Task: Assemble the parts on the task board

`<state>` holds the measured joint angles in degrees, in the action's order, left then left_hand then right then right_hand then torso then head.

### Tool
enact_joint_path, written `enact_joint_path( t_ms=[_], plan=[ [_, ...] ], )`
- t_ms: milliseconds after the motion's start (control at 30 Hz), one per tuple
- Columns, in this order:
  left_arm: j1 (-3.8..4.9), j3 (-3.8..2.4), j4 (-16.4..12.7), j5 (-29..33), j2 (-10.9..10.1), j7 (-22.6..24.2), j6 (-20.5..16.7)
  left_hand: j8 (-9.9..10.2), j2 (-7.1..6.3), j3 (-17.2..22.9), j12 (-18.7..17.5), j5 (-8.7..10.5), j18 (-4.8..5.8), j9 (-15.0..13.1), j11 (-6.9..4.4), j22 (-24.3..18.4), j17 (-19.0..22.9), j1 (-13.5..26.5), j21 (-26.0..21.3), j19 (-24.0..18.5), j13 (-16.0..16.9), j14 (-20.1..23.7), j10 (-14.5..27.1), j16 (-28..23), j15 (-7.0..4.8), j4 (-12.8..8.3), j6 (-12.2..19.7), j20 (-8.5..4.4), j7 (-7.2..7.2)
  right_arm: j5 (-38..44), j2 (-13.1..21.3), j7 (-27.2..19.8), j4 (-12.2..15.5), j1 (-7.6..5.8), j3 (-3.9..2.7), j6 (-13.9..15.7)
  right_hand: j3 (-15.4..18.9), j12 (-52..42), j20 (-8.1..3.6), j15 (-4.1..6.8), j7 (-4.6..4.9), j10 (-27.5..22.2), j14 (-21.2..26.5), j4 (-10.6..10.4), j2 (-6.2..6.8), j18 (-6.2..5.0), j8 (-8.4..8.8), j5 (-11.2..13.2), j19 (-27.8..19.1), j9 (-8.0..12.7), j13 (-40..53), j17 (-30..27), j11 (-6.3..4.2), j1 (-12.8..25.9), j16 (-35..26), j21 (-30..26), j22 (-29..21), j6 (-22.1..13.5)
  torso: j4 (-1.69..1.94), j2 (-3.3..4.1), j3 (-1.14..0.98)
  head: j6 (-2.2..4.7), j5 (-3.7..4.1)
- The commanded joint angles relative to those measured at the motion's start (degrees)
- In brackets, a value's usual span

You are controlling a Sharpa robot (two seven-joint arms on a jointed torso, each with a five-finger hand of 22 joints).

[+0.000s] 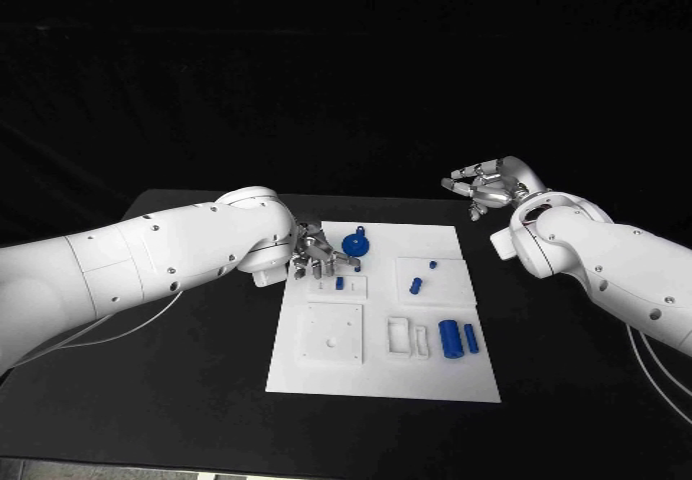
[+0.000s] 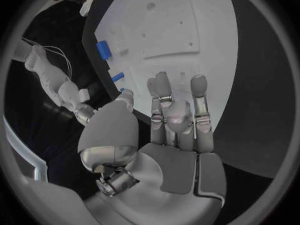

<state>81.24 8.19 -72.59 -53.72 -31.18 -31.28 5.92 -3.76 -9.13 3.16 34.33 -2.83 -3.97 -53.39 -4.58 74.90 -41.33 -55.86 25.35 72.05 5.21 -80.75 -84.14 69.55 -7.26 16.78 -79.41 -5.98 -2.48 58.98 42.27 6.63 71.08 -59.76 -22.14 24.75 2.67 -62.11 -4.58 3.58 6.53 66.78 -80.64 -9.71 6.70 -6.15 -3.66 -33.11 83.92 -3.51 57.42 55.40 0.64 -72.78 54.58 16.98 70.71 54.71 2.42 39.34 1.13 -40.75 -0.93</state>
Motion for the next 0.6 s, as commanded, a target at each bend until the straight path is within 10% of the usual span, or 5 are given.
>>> enact_joint_path(
  t_ms=[33, 167, 267, 433, 600],
  plan=[
    [0.77, -0.57, -0.02, 4.03, -0.42, 1.34, -2.45, 0.21, 1.37, 0.55, -1.98, 0.06, 1.65, 2.62, 0.56, 0.03, 3.92, -1.59, -0.68, -0.04, -0.55, 0.82, -2.52, -2.80, 0.11, -0.41, 2.89, -0.95, 0.78, -0.16, 0.02, -0.72, -0.14, 0.03, -0.03, -0.65, -0.10, 0.27, 0.05, -0.10, 0.14, -0.42, 0.37, 0.27, -0.38, -1.16, 0.21, -0.37, 2.13, 0.03, -0.05, -0.05, 0.03, 0.10, -0.34, -0.32, -0.05, -0.18, 0.02, -0.03, 0.00, 0.22, -0.07],
    [2.15, -1.22, 0.83, 5.91, -0.98, 1.51, -2.89, -0.24, 5.02, -1.06, -5.23, -1.31, 3.49, 14.34, 0.83, -0.93, 6.85, -4.23, -2.64, 0.39, -0.05, 0.72, -2.42, -5.36, 0.29, -4.66, 6.40, -2.17, 2.03, -0.19, 0.04, -0.81, -0.34, 0.04, -0.03, -0.60, -0.10, 0.27, 0.05, -0.10, 0.14, -0.42, 0.37, 0.27, -0.38, -1.16, 0.21, -0.37, 2.13, 0.03, -0.05, -0.05, 0.03, 0.10, -0.34, -0.32, -0.05, -0.18, 0.01, -0.01, -0.03, 0.55, -0.13],
    [3.25, -1.43, 2.70, 6.54, -0.73, 1.12, -1.88, 0.02, 8.42, -1.92, -6.95, -10.25, 3.58, 20.42, 1.35, -1.24, 7.71, -6.99, -3.74, 0.36, 0.07, 1.12, -2.42, -5.94, 0.38, -9.13, 9.91, -1.94, 3.14, -0.21, 0.04, -0.87, -0.47, 0.04, -0.03, -0.55, -0.09, 0.35, 0.06, -0.10, 0.15, -0.48, 0.38, 0.30, -0.51, -1.16, 0.20, -0.39, 2.11, 0.02, -0.15, -0.10, 0.03, 0.07, -0.41, -0.42, -0.11, -0.13, -0.02, 0.05, 0.00, 0.68, -0.14],
    [4.18, -1.50, 7.76, 6.63, 0.96, 0.68, 0.86, -0.08, 10.96, -5.31, -9.87, -9.67, 3.46, 30.56, 1.98, -1.39, 9.34, -7.13, -5.82, 0.43, 0.42, 2.03, -2.18, -6.46, 0.96, -11.45, 12.35, -1.41, 4.41, -0.23, 0.01, -1.02, -0.51, 0.04, -0.03, -0.44, -0.08, 0.44, 0.07, -0.11, 0.14, -0.56, 0.42, 0.36, -0.54, -1.16, 0.20, -0.40, 2.10, 0.02, -0.26, -0.20, 0.02, 0.03, -0.51, -0.52, -0.14, -0.09, -0.10, 0.15, -0.03, 1.18, -0.26],
    [4.43, -1.33, 14.21, 6.53, 3.87, 1.72, 2.71, -0.05, 11.43, -6.28, -12.24, -10.29, 3.39, 34.24, 2.33, -1.41, 10.63, -7.77, -7.51, 0.32, 0.27, 2.87, -1.53, -7.01, 1.42, -12.61, 13.29, -1.01, 5.00, -0.48, -0.12, -1.65, -0.71, 0.04, -0.03, -0.25, 0.04, 1.64, 0.32, -0.35, 0.19, -1.61, 1.36, 0.55, -0.60, -1.21, 0.20, -0.54, 1.46, 0.02, -1.42, -1.45, 0.12, 0.02, -2.04, -2.53, -0.79, -0.20, -0.21, 0.27, 0.03, 1.47, -0.42]
  ],
)
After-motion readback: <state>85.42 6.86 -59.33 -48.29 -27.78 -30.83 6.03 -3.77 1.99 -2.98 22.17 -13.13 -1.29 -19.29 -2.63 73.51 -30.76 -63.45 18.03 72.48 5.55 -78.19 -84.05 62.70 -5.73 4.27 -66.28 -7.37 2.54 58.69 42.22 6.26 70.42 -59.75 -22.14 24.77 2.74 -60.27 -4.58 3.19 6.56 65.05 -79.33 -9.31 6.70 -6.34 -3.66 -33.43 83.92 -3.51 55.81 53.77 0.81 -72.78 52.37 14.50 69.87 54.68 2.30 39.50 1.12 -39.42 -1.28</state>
